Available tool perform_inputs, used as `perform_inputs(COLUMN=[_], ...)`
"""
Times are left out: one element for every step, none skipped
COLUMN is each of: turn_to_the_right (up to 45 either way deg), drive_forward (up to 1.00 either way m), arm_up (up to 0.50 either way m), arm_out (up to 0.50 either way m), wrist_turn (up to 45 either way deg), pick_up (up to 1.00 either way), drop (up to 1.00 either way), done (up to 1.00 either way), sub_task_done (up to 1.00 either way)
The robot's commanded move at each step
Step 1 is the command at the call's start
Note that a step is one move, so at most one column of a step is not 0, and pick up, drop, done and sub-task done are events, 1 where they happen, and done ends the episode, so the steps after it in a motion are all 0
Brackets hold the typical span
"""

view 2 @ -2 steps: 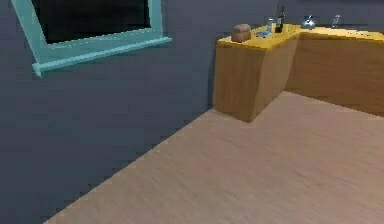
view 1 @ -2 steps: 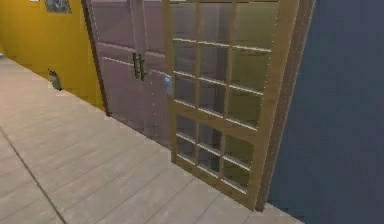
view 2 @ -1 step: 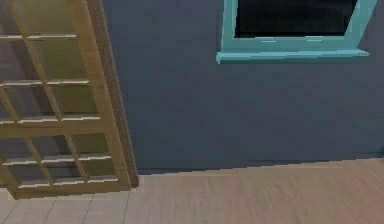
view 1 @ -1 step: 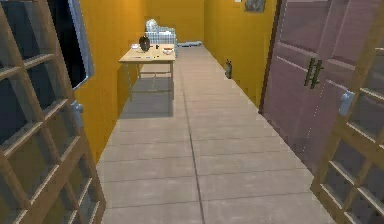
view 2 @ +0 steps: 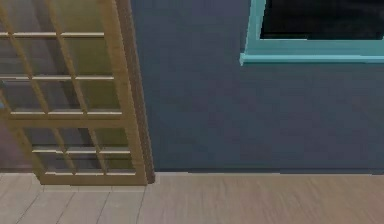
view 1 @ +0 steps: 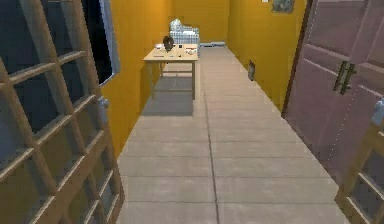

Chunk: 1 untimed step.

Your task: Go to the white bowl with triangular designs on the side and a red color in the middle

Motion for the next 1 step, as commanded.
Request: perform_inputs(turn_to_the_right=[0.0], drive_forward=[1.00], arm_up=[0.00], arm_out=[0.00], wrist_turn=[0.0], pick_up=[0.00], drop=[0.00], done=[0.00], sub_task_done=[0.00])
